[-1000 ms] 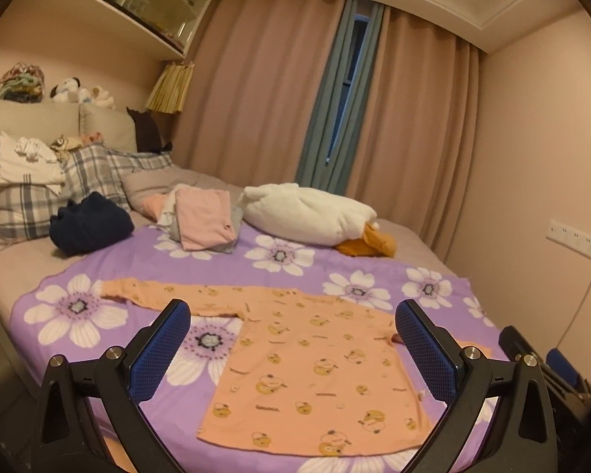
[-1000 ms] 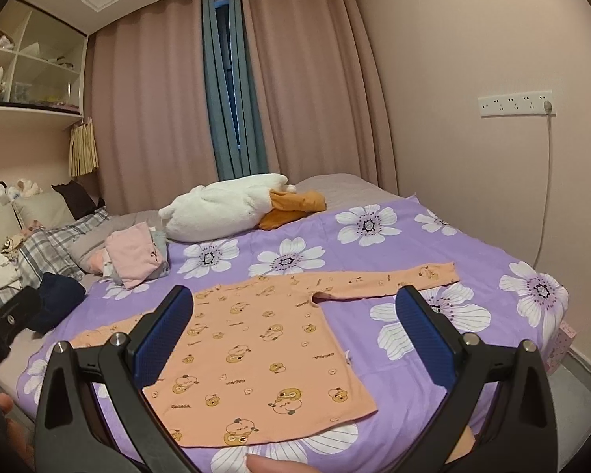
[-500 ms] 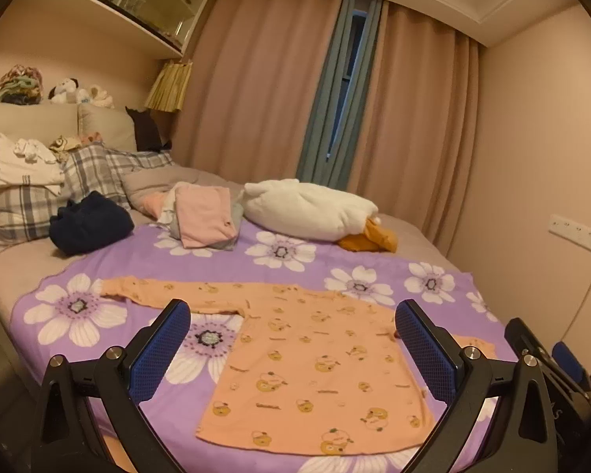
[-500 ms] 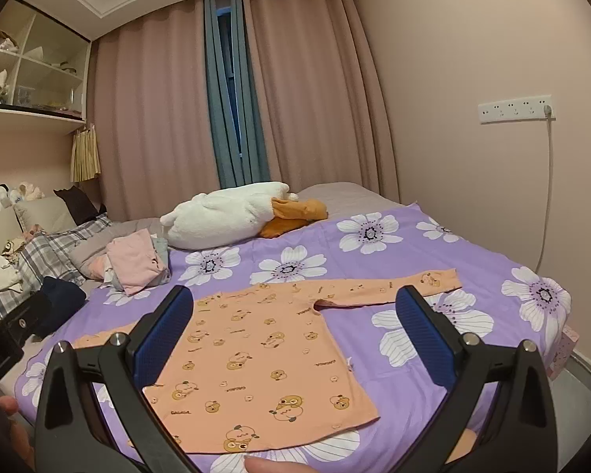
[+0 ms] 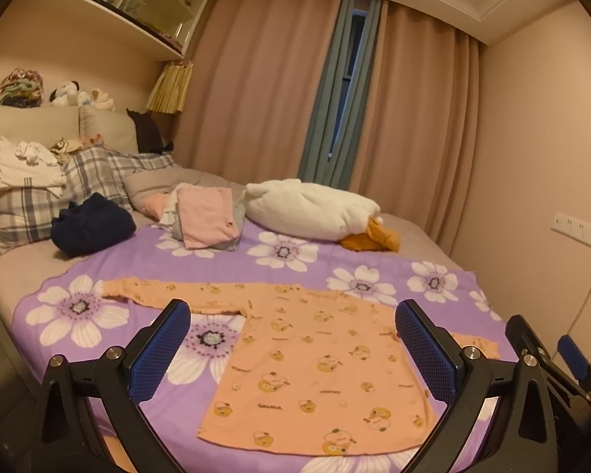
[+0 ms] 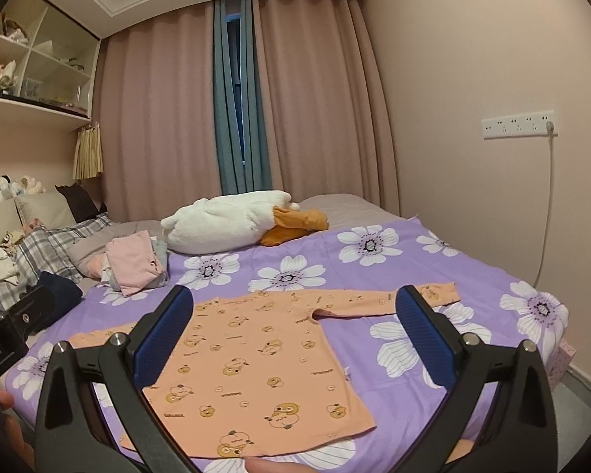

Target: Fold small clothes

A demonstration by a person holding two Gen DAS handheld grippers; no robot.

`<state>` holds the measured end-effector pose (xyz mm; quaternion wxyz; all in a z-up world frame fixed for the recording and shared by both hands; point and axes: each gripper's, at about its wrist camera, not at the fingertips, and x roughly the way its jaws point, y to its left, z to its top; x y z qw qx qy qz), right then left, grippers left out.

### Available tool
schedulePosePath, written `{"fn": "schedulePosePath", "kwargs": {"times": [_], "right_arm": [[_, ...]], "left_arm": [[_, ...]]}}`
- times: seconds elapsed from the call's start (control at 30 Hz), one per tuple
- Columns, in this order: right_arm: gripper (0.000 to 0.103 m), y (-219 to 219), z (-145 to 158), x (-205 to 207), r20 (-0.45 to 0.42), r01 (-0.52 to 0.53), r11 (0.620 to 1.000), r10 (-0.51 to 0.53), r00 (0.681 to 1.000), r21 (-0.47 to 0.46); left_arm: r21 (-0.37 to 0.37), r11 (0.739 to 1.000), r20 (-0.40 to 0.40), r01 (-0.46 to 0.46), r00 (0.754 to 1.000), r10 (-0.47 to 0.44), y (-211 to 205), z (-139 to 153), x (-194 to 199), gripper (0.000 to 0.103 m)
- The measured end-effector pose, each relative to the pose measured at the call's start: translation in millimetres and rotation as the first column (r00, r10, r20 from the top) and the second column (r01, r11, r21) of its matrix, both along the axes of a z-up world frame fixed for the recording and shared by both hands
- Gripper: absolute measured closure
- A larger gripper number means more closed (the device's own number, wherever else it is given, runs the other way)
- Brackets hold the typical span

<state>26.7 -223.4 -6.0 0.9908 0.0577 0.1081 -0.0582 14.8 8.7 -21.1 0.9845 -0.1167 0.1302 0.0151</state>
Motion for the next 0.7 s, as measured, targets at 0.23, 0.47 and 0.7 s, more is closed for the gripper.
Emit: {"fn": "schedulePosePath", "kwargs": {"times": [0.23,0.47,0.7], "right_arm": [[0.000,2.2,-1.9,1.7,0.003,0.012,0.999,-0.012,1.000,-0.039],[0.000,-1.9,-1.0,-1.5,0.020,0.015,0.999,-0.015,1.000,-0.029],[0.000,0.9,-1.6,-4.4,0.024,0.013,1.000,-0.012,1.000,-0.018]], "left_arm": [[0.007,1.000,-0.007,-0.005,1.000,0.005,-2.9,-0.6,0.7,0.000],[0.010,1.000,-0.006,0.003,1.000,-0.003,-5.5,-1.1,0.1,0.000],[0.012,1.000,-0.013,-0.004,1.000,0.004,-6.3,-1.6,-0.7,0.000]]}}
